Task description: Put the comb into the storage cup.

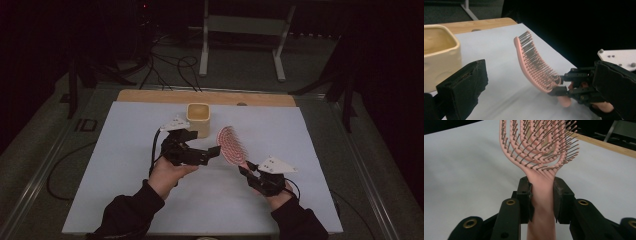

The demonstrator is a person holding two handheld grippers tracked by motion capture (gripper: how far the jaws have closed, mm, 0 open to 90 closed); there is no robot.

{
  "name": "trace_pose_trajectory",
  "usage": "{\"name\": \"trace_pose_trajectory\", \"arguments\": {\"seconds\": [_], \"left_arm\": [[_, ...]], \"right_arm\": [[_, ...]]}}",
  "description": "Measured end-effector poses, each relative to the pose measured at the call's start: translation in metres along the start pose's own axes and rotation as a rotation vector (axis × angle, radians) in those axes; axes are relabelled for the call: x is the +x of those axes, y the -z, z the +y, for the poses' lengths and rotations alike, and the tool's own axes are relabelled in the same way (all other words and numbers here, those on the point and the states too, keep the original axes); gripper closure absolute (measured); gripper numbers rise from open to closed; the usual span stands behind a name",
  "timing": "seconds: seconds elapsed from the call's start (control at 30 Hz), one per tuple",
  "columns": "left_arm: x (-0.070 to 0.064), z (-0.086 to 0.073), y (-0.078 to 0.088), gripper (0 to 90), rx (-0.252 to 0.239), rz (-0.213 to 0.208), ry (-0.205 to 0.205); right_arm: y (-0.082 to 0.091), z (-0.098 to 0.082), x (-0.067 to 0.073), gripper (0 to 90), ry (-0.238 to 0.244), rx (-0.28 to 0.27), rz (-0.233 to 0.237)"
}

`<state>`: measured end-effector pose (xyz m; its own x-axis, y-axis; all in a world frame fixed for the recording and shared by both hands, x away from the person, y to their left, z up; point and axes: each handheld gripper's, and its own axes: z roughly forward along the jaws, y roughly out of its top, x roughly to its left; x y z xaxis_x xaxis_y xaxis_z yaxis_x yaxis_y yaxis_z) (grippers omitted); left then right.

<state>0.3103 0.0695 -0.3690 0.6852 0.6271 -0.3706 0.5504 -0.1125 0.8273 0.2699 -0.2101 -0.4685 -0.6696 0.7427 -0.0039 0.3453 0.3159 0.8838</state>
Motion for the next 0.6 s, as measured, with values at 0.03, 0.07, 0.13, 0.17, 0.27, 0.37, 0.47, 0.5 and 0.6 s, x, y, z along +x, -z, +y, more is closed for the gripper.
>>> {"name": "trace_pose_trajectory", "arguments": {"seconds": [0.03, 0.07, 0.13, 0.17, 0.27, 0.37, 0.47, 0.5, 0.6], "left_arm": [[-0.001, 0.001, -0.002, 0.5, 0.001, -0.003, 0.01], [-0.001, 0.002, -0.005, 0.5, 0.005, -0.002, 0.017], [-0.003, 0.004, -0.01, 0.5, 0.017, -0.003, 0.028], [-0.004, 0.005, -0.011, 0.5, 0.027, 0.008, 0.035], [-0.004, 0.006, -0.018, 1.6, 0.038, 0.021, 0.04], [-0.003, 0.006, -0.025, 2.2, 0.051, 0.027, 0.051], [-0.002, 0.006, -0.031, 2.5, 0.061, 0.027, 0.065], [-0.001, 0.006, -0.034, 2.9, 0.065, 0.022, 0.074], [0.003, 0.006, -0.039, 5.1, 0.066, 0.012, 0.112]], "right_arm": [[0.0, 0.0, 0.0, 70.6, 0.002, -0.002, -0.001], [0.0, 0.0, 0.0, 70.6, 0.003, -0.001, -0.003], [0.0, 0.0, 0.0, 70.6, 0.002, -0.003, 0.0], [0.0, 0.0, 0.001, 70.6, 0.002, -0.001, -0.001], [0.0, 0.0, 0.0, 70.6, 0.006, -0.001, -0.002], [0.0, 0.0, 0.001, 70.6, 0.006, -0.002, -0.001], [0.0, 0.0, 0.001, 70.6, 0.009, 0.001, 0.002], [-0.001, 0.0, 0.001, 70.6, 0.009, 0.0, 0.007], [-0.001, 0.0, 0.001, 70.6, 0.009, 0.0, 0.007]]}}
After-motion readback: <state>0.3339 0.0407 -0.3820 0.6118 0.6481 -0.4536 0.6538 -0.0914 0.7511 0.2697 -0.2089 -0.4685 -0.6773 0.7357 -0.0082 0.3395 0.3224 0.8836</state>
